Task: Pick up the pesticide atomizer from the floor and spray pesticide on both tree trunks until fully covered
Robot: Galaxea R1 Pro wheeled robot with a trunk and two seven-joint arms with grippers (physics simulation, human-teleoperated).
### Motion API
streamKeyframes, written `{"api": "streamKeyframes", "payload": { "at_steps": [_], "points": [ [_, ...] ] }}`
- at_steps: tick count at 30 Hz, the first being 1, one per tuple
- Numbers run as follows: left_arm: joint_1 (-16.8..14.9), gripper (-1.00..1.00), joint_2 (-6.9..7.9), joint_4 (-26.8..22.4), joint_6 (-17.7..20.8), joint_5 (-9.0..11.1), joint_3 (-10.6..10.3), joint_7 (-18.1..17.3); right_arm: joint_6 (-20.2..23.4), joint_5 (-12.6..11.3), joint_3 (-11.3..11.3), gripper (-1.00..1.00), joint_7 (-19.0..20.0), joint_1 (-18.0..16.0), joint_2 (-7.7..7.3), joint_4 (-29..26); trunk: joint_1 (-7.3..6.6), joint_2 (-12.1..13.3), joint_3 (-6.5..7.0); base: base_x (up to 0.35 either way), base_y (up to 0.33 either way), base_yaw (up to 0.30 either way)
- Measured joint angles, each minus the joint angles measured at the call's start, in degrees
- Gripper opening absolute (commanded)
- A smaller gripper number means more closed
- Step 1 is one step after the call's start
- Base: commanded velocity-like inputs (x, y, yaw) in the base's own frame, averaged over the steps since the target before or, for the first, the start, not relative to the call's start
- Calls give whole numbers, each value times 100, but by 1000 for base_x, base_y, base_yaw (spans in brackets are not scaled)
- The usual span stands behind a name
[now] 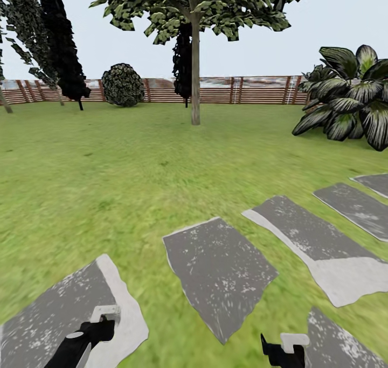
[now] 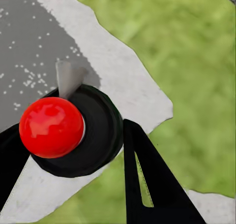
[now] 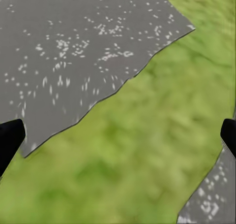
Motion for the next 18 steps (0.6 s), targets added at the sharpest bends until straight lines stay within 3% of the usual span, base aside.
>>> {"api": "streamKeyframes", "payload": {
  "at_steps": [18],
  "points": [
    [0, -100, 2, 0, 2, 4, 7, -1, 0, -1, 0, 100, 0, 0, 6, 0, 0, 0, 0, 344, 0, 0]
  ]
}}
